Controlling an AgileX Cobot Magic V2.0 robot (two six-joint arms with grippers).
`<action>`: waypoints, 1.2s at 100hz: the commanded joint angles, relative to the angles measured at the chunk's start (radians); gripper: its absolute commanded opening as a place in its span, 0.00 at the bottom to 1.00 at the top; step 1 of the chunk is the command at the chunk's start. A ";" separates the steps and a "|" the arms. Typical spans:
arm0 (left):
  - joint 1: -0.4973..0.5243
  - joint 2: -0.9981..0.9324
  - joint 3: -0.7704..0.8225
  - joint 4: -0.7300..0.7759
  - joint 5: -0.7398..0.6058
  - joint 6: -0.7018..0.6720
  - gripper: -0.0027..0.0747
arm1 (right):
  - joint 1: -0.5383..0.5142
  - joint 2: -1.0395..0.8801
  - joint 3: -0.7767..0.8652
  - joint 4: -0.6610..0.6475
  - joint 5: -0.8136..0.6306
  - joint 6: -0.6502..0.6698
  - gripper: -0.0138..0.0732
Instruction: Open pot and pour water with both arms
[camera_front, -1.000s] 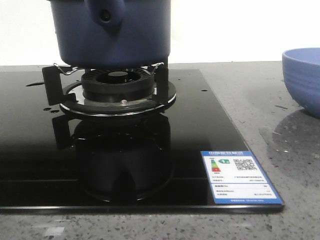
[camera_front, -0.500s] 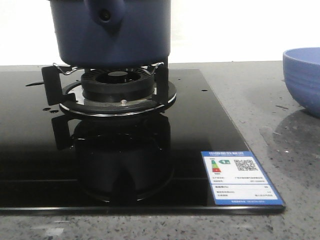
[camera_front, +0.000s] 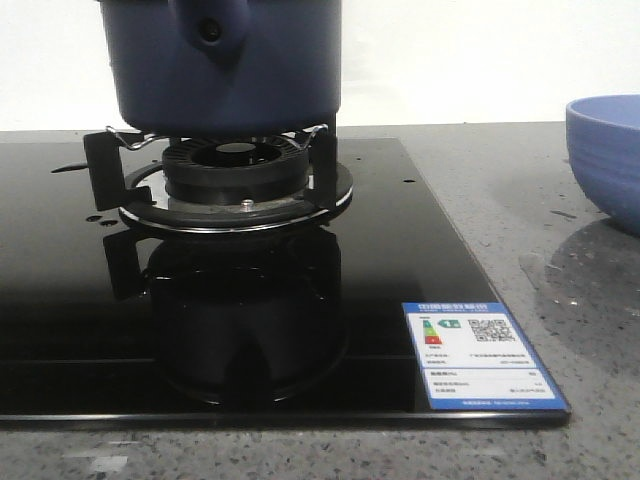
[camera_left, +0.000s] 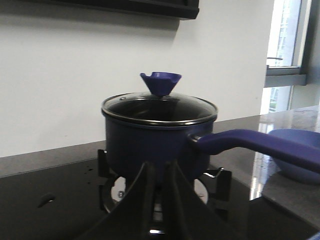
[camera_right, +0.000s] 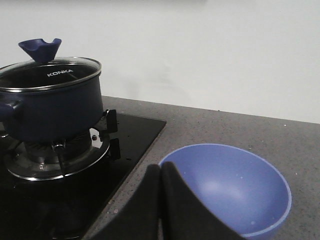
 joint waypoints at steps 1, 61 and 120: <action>-0.001 0.006 -0.027 0.049 -0.051 -0.008 0.01 | 0.003 0.009 -0.023 0.004 -0.069 -0.010 0.09; 0.129 -0.079 0.224 1.404 -0.275 -1.221 0.01 | 0.003 0.009 -0.023 0.004 -0.069 -0.010 0.09; 0.356 -0.233 0.273 1.417 0.066 -1.237 0.01 | 0.003 0.009 -0.023 0.004 -0.069 -0.010 0.09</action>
